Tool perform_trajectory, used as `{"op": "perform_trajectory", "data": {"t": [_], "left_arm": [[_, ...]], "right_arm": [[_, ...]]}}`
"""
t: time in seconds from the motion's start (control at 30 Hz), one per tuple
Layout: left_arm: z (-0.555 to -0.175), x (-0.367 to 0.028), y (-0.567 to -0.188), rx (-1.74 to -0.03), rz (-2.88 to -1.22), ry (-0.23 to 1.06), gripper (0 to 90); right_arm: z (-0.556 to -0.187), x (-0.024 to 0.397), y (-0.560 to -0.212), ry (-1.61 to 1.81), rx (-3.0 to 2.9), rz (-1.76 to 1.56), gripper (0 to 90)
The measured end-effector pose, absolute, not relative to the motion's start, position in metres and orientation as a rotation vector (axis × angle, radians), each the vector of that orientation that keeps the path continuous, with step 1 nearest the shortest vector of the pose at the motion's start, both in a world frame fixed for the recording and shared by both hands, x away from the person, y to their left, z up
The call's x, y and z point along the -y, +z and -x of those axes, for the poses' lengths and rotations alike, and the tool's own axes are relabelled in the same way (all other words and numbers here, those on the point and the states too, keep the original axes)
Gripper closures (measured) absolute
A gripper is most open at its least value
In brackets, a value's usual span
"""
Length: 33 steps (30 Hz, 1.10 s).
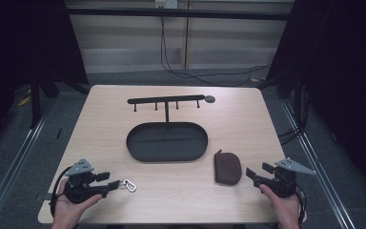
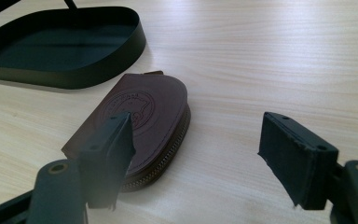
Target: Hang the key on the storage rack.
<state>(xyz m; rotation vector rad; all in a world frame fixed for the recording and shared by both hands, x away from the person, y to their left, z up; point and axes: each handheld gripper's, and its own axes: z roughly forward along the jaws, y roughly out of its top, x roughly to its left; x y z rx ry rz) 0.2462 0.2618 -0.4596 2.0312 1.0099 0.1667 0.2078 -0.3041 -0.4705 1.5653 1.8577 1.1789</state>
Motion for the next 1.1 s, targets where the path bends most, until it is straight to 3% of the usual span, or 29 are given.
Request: {"op": "perform_trajectory", "data": {"t": [0.2,0.27,0.57,0.7,0.73,0.83,1.1], "left_arm": [[-0.247,-0.261,-0.46,-0.993,-2.066,0.144,50.9],[-0.247,-0.261,-0.46,-1.014,-2.073,0.153,41.8],[-0.249,-0.263,-0.453,-1.048,-2.087,0.138,38.1],[-0.249,-0.26,-0.448,-1.016,-2.122,0.16,40.6],[-0.249,-0.259,-0.448,-0.995,-2.141,0.154,46.6],[-0.25,-0.253,-0.445,-0.967,-2.184,0.141,50.7],[-0.262,-0.238,-0.437,-0.916,-2.308,0.135,57.6]], "right_arm": [[-0.209,0.303,-0.471,1.17,-1.873,-1.567,25.9],[-0.208,0.302,-0.47,1.17,-1.884,-1.564,25.6],[-0.206,0.3,-0.469,1.163,-1.903,-1.561,25.5],[-0.207,0.3,-0.469,1.169,-1.909,-1.564,25.1],[-0.207,0.3,-0.47,1.173,-1.912,-1.569,25.0],[-0.208,0.3,-0.47,1.172,-1.916,-1.577,24.9],[-0.208,0.3,-0.471,1.175,-1.916,-1.581,24.9]]}}
